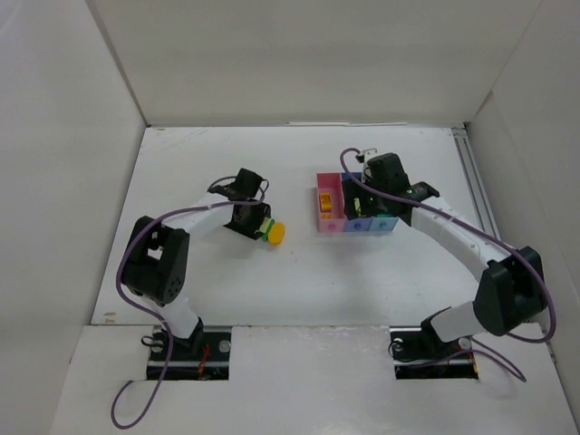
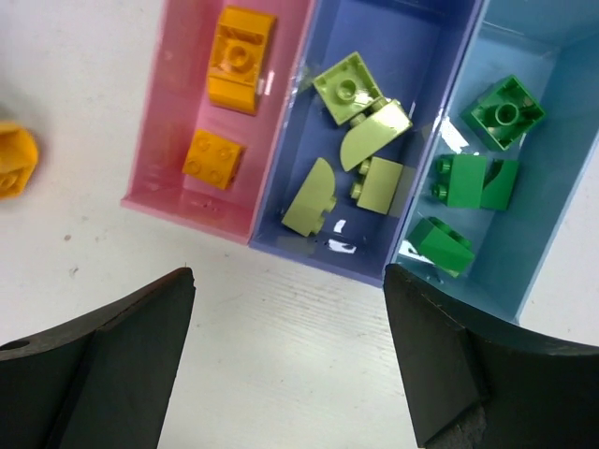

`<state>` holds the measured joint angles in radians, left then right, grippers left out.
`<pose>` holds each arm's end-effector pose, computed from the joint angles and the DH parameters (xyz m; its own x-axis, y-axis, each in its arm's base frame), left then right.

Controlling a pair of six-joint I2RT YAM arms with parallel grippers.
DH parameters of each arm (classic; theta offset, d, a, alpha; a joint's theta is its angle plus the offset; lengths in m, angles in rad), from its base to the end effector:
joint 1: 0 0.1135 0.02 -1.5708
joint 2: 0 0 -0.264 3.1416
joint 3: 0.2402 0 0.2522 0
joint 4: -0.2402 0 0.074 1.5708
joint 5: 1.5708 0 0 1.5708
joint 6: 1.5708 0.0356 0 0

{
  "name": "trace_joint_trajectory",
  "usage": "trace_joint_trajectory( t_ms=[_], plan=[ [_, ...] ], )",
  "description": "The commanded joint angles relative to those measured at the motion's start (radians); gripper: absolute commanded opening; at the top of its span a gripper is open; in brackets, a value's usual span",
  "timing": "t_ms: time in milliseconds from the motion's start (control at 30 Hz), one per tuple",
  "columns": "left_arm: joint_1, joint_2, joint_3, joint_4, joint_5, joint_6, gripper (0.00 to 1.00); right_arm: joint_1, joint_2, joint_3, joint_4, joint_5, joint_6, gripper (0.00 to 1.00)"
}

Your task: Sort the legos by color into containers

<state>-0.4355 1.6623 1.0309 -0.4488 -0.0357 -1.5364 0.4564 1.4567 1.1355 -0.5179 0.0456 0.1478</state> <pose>0.2987 -0.1376 0.1836 -0.4336 -0.8998 -0.0477 -0.7853 0.4033 -0.4698 0.2830 0.1372 0.2739 -0.7214 -0.1903 -0.6658 -0.3101 0.9485 0.0648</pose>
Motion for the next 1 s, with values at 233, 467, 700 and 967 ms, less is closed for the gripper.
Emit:
trace_joint_trajectory(
  t_ms=[233,467,700,967],
  plan=[
    [-0.054,-0.058,0.201,0.107,0.009,0.400,0.36,-0.009,-0.314,-0.174,0.358,-0.409,-0.145,0.92],
    [-0.111,-0.205,0.176,0.315,0.019,0.391,0.36,0.028,-0.316,-0.237,0.625,-0.572,-0.070,0.97],
    [-0.120,-0.335,0.084,0.538,0.019,0.391,0.37,0.088,-0.249,-0.161,0.650,-0.526,-0.059,0.98],
    [-0.120,-0.380,0.055,0.608,0.099,0.400,0.37,0.140,-0.216,-0.092,0.673,-0.481,-0.074,0.99]
  ],
)
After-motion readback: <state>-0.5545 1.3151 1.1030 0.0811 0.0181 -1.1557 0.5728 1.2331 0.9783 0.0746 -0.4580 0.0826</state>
